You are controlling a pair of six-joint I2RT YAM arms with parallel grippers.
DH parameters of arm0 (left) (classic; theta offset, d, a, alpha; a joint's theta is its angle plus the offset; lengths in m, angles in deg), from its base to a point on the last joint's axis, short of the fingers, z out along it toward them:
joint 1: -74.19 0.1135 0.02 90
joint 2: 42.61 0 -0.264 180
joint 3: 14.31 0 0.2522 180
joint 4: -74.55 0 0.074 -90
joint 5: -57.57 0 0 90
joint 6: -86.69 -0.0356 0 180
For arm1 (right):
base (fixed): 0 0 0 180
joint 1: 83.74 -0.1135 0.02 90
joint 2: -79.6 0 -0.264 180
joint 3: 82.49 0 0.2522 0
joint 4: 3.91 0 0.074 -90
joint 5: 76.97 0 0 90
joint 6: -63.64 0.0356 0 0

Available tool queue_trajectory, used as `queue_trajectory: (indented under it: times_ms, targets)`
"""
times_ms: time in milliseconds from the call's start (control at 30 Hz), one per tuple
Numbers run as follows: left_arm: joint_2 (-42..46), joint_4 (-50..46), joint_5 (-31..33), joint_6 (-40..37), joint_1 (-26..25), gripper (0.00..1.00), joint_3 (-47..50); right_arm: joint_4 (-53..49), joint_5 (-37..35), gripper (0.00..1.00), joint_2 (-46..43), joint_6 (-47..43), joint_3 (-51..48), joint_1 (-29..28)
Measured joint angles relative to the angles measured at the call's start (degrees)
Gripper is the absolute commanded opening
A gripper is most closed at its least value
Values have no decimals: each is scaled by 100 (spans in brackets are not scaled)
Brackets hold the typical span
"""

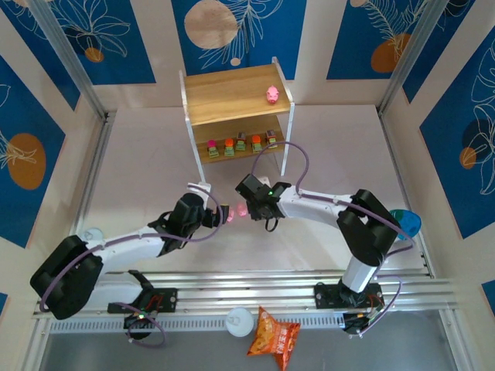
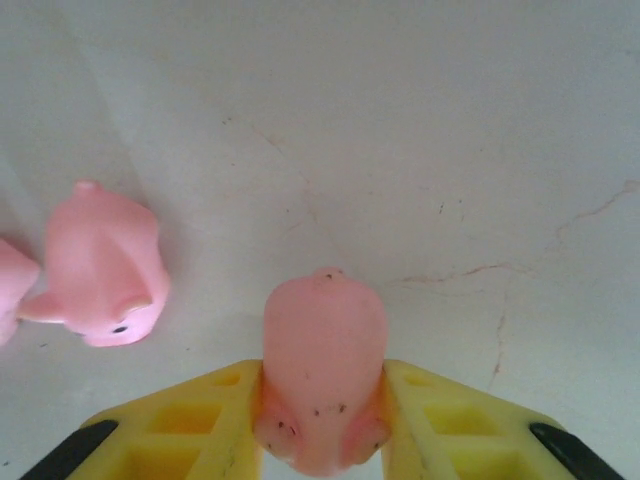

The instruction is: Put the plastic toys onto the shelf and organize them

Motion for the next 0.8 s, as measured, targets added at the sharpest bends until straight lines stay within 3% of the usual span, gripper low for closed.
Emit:
queue_trajectory:
  times_ms: [800]
  targets:
    - [-341,90,-723,-20,0,96,-181,-1526,-251,33,-1010,-581,1696,9]
